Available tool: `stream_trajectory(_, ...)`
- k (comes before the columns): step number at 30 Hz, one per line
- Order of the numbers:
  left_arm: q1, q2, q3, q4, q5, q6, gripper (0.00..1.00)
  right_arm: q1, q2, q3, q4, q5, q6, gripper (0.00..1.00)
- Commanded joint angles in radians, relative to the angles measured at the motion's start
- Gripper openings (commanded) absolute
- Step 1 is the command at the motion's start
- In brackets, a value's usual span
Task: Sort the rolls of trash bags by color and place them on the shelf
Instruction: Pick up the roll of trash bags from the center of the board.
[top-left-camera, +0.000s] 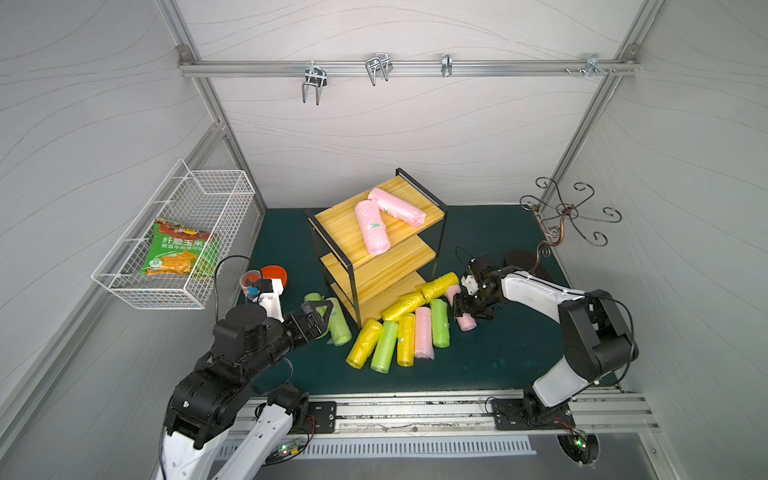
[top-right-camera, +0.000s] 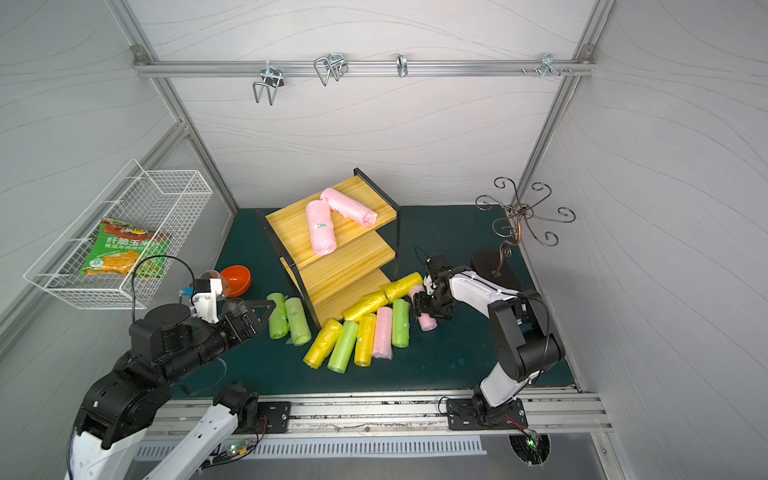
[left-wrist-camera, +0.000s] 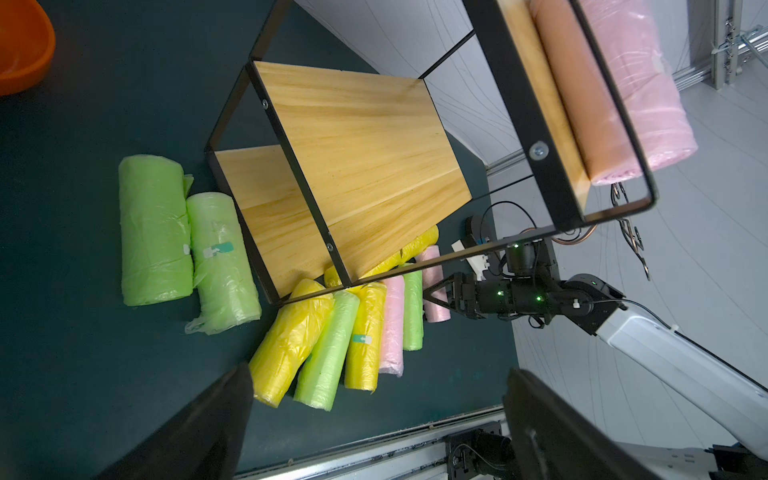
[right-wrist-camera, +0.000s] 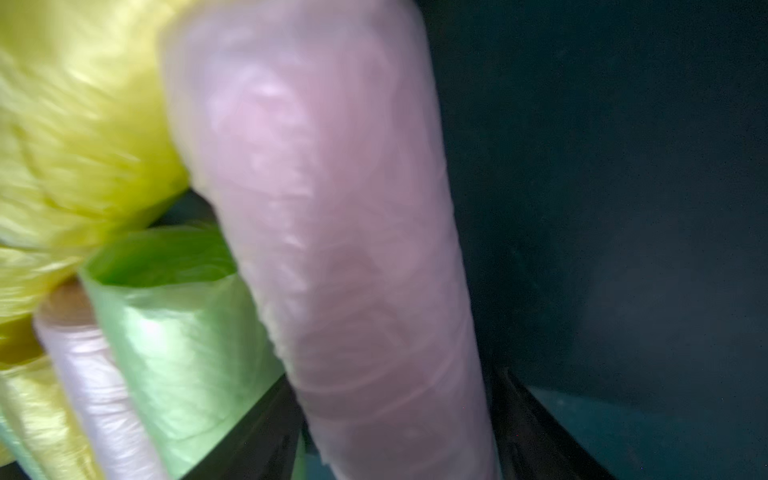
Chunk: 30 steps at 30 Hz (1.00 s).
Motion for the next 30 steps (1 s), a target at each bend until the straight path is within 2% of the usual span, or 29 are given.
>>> stream_trajectory(1,-0.001,-0.007,0.015,0.006,0.035,-0.018,0.99,0.026,-0.004,-0.029,0.000,0.041,0.028,0.74)
stream_trajectory(4,0.000,-0.010,0.003,0.007,0.048,-0.027,0.99,0.030,-0.006,-0.060,0.013,0.062,0.039,0.69)
stream_trajectory(5,0.000,-0.011,0.000,0.006,0.052,-0.029,0.98,0.030,-0.011,-0.066,0.010,0.074,0.041,0.62)
stream_trajectory(9,-0.001,-0.012,-0.005,0.005,0.072,-0.042,0.98,0.030,-0.075,-0.072,-0.019,0.102,0.033,0.09)
stream_trajectory(10,-0.001,-0.012,-0.008,0.005,0.079,-0.048,0.98,0.030,-0.097,-0.068,-0.036,0.107,0.028,0.01)
stream_trajectory(13,-0.001,-0.014,-0.024,0.024,0.120,-0.073,0.97,0.034,-0.195,-0.044,-0.122,0.117,0.004,0.00)
stream_trajectory(17,-0.001,-0.030,-0.032,0.039,0.168,-0.093,0.97,0.040,-0.411,-0.017,-0.233,0.072,-0.029,0.00)
stream_trajectory(20,-0.001,-0.051,-0.014,0.030,0.188,-0.085,0.98,0.041,-0.586,0.011,-0.272,-0.037,-0.039,0.00)
stream_trajectory(23,0.000,-0.055,-0.007,0.029,0.239,-0.089,0.99,0.041,-0.714,0.058,-0.280,-0.200,-0.032,0.00)
stream_trajectory(27,-0.001,-0.061,-0.016,0.109,0.318,-0.134,0.99,0.043,-0.787,0.149,-0.263,-0.434,0.021,0.00)
stream_trajectory(30,-0.001,-0.048,-0.005,0.174,0.352,-0.163,0.99,0.059,-0.806,0.215,-0.230,-0.550,0.062,0.00)
